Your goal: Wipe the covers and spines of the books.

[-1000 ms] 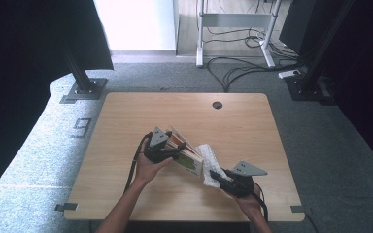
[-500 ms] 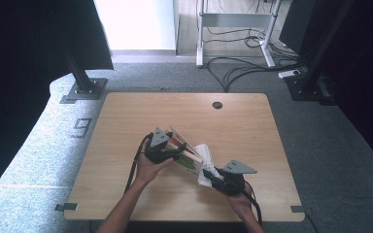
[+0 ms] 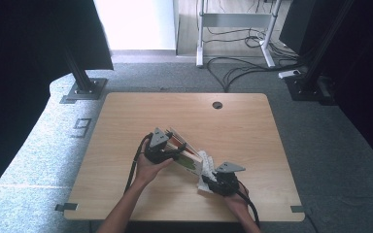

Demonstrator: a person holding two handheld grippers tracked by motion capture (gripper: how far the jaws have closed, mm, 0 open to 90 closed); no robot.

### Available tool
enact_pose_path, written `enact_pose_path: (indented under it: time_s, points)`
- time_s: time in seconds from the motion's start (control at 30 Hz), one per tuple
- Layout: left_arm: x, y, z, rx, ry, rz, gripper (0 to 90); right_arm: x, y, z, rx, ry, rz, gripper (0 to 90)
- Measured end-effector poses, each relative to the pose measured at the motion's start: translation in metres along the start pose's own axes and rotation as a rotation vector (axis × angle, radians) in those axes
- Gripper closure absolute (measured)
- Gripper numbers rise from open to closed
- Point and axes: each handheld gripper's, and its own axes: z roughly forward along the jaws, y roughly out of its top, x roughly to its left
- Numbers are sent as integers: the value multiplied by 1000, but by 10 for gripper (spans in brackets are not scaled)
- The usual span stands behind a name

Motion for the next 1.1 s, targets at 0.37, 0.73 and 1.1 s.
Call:
enact_pose_path:
  time_s: [0.37, 0.73, 1.1]
  points:
    - [0, 0, 1, 4, -5, -1, 297, -1, 1, -6, -51, 24, 21, 701]
    - [0, -1, 2, 8, -1, 3, 295, 16, 32, -49, -270, 40, 1, 707]
    - [0, -1, 2, 7, 3, 3, 297, 16, 31, -43, -252, 27, 24, 701]
